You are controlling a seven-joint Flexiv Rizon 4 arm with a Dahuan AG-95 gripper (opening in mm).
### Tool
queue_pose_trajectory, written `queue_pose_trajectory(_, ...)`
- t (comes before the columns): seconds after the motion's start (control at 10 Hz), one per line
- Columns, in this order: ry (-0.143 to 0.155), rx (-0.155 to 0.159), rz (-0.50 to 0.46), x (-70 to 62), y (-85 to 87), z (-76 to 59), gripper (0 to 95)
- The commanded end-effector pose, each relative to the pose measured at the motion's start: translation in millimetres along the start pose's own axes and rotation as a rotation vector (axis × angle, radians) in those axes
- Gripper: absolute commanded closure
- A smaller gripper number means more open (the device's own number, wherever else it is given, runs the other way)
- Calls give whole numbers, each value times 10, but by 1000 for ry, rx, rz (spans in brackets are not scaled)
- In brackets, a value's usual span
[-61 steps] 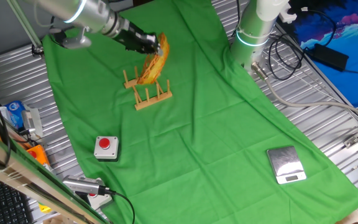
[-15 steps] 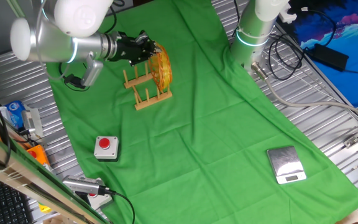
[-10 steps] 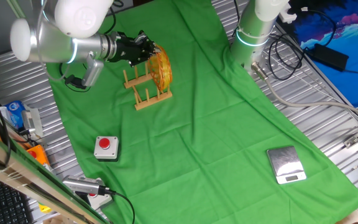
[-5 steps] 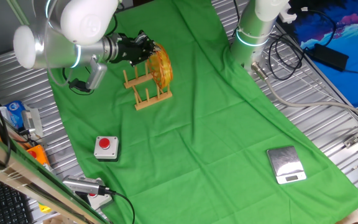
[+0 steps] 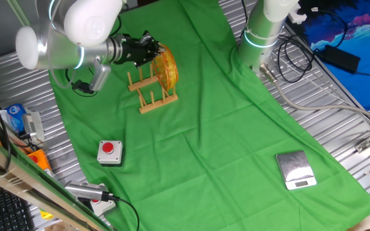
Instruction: Put the dish on the dish rack
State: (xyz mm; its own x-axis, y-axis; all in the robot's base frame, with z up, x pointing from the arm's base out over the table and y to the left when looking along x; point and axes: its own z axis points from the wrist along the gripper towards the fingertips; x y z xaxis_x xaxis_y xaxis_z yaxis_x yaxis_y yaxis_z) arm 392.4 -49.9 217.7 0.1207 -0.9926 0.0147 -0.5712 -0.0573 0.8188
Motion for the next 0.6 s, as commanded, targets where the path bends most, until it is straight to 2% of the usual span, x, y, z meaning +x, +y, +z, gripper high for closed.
queue_pose_trajectory(0.1, 2, -10, 1, -3, -33, -4, 950)
queue_pose_trajectory(0.3, -8, -38, 1, -17, -42, -11, 950)
queue_pose_trajectory(0.6, -12, -56, 6, -42, -17, -23, 950)
